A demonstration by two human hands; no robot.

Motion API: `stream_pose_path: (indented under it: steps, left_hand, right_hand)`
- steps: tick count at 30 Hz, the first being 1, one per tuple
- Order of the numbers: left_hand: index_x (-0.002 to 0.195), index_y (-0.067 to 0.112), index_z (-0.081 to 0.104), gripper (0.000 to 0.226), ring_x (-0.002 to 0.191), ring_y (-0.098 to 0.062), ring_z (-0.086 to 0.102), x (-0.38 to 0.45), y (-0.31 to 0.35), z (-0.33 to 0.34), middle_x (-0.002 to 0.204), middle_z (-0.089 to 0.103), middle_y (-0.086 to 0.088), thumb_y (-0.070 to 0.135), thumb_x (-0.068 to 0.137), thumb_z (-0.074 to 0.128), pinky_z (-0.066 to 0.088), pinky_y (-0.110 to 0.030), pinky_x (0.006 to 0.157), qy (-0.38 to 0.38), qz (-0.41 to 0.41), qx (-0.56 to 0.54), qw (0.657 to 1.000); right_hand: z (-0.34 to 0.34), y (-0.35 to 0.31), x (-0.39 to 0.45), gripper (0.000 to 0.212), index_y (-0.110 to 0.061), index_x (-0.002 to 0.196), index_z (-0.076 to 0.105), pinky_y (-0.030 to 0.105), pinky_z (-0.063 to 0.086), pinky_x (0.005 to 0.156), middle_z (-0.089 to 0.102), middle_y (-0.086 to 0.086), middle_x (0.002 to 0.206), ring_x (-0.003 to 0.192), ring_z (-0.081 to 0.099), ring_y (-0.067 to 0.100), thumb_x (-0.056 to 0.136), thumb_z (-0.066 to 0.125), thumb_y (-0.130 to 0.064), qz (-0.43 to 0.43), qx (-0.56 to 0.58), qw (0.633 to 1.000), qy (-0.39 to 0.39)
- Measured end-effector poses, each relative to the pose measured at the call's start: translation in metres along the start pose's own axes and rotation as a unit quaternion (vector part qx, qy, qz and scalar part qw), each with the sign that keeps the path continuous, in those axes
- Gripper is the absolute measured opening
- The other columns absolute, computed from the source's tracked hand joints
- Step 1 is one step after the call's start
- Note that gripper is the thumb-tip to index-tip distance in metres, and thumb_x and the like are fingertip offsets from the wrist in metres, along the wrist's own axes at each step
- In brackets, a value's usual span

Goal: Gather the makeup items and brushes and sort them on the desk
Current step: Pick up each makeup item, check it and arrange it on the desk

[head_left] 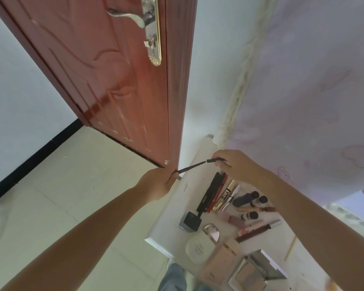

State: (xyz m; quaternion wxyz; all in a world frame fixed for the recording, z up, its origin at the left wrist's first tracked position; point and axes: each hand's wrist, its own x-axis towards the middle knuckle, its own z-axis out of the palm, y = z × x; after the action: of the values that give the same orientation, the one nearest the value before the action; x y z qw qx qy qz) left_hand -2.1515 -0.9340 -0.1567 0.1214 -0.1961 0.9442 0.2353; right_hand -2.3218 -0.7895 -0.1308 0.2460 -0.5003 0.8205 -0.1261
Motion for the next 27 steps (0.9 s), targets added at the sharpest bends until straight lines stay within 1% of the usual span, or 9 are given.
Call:
stream_pose_path:
  steps: [4, 9, 13, 15, 17, 20, 22, 24, 27]
  left_hand:
    - [0.115, 0.004, 0.044, 0.03, 0.067, -0.025, 0.042, 0.006, -0.001, 0.003, 0.058, 0.036, 0.006, 0.023, 0.101, 0.025, 0.021, -0.026, 0.046, -0.016, 0.01, -0.006, 1.0]
    - [0.114, 0.004, 0.043, 0.031, 0.064, -0.025, 0.04, 0.015, -0.006, 0.011, 0.057, 0.033, 0.006, 0.024, 0.101, 0.024, 0.024, -0.03, 0.052, -0.029, 0.013, -0.004, 0.999]
    - [0.116, 0.004, 0.042, 0.031, 0.05, -0.013, 0.037, 0.023, -0.008, 0.024, 0.058, 0.034, 0.009, 0.024, 0.101, 0.024, 0.022, -0.016, 0.044, -0.047, 0.015, -0.016, 0.999]
    - [0.115, 0.004, 0.043, 0.03, 0.059, -0.018, 0.042, 0.026, -0.007, 0.032, 0.063, 0.041, 0.006, 0.023, 0.1, 0.025, 0.025, -0.018, 0.047, -0.065, 0.006, -0.031, 0.997]
    - [0.112, 0.004, 0.046, 0.029, 0.075, -0.023, 0.049, 0.029, -0.003, 0.042, 0.085, 0.057, -0.005, 0.023, 0.1, 0.028, 0.033, -0.021, 0.06, -0.091, -0.007, -0.043, 0.995]
    - [0.113, 0.006, 0.051, 0.03, 0.098, -0.024, 0.056, 0.033, 0.004, 0.062, 0.109, 0.058, -0.01, 0.026, 0.099, 0.033, 0.039, -0.027, 0.076, -0.126, -0.024, -0.04, 0.991]
    - [0.113, 0.005, 0.052, 0.031, 0.098, -0.024, 0.055, 0.038, 0.01, 0.074, 0.108, 0.057, -0.011, 0.028, 0.098, 0.037, 0.041, -0.029, 0.082, -0.166, -0.026, -0.042, 0.985]
    - [0.108, 0.003, 0.053, 0.029, 0.087, -0.02, 0.049, 0.043, 0.016, 0.082, 0.098, 0.055, -0.01, 0.027, 0.097, 0.04, 0.037, -0.026, 0.076, -0.189, -0.028, -0.051, 0.98]
    - [0.097, 0.007, 0.052, 0.021, 0.081, -0.018, 0.045, 0.049, 0.023, 0.086, 0.094, 0.054, -0.01, 0.025, 0.096, 0.042, 0.032, -0.022, 0.072, -0.178, -0.037, -0.055, 0.982]
  right_hand:
    - [0.004, 0.002, 0.005, 0.021, -0.007, 0.106, 0.059, 0.035, 0.046, 0.075, 0.056, 0.001, 0.083, 0.079, 0.058, 0.026, 0.095, 0.042, -0.012, 0.001, 0.001, 1.0, -0.017]
    - [0.009, 0.008, 0.012, 0.022, -0.007, 0.107, 0.059, 0.036, 0.045, 0.08, 0.063, 0.01, 0.095, 0.085, 0.056, 0.026, 0.095, 0.04, -0.011, -0.002, -0.009, 0.999, -0.035]
    - [0.018, 0.021, 0.025, 0.024, -0.01, 0.11, 0.06, 0.03, 0.037, 0.091, 0.06, 0.006, 0.106, 0.104, 0.046, 0.02, 0.095, 0.041, -0.013, -0.01, -0.05, 0.997, -0.049]
    - [0.025, 0.028, 0.033, 0.025, -0.01, 0.111, 0.061, 0.03, 0.034, 0.097, 0.058, 0.006, 0.111, 0.112, 0.042, 0.021, 0.094, 0.043, -0.014, -0.025, -0.081, 0.995, -0.06]
    - [0.032, 0.034, 0.042, 0.026, -0.011, 0.113, 0.061, 0.03, 0.033, 0.099, 0.055, 0.006, 0.116, 0.117, 0.038, 0.021, 0.094, 0.044, -0.016, -0.031, -0.117, 0.99, -0.075]
    - [0.045, 0.043, 0.054, 0.027, -0.016, 0.115, 0.061, 0.032, 0.034, 0.099, 0.051, 0.005, 0.121, 0.12, 0.035, 0.021, 0.093, 0.047, -0.018, -0.039, -0.165, 0.979, -0.115]
    - [0.054, 0.049, 0.06, 0.028, -0.016, 0.116, 0.061, 0.033, 0.036, 0.097, 0.051, 0.005, 0.121, 0.121, 0.035, 0.021, 0.091, 0.048, -0.017, -0.039, -0.182, 0.972, -0.145]
    - [0.062, 0.053, 0.064, 0.028, -0.016, 0.115, 0.062, 0.032, 0.037, 0.096, 0.05, 0.007, 0.121, 0.121, 0.035, 0.023, 0.09, 0.049, -0.014, -0.036, -0.178, 0.97, -0.161]
    - [0.068, 0.058, 0.067, 0.029, -0.014, 0.113, 0.063, 0.033, 0.036, 0.096, 0.047, 0.009, 0.12, 0.12, 0.035, 0.025, 0.089, 0.049, -0.009, -0.036, -0.165, 0.972, -0.162]
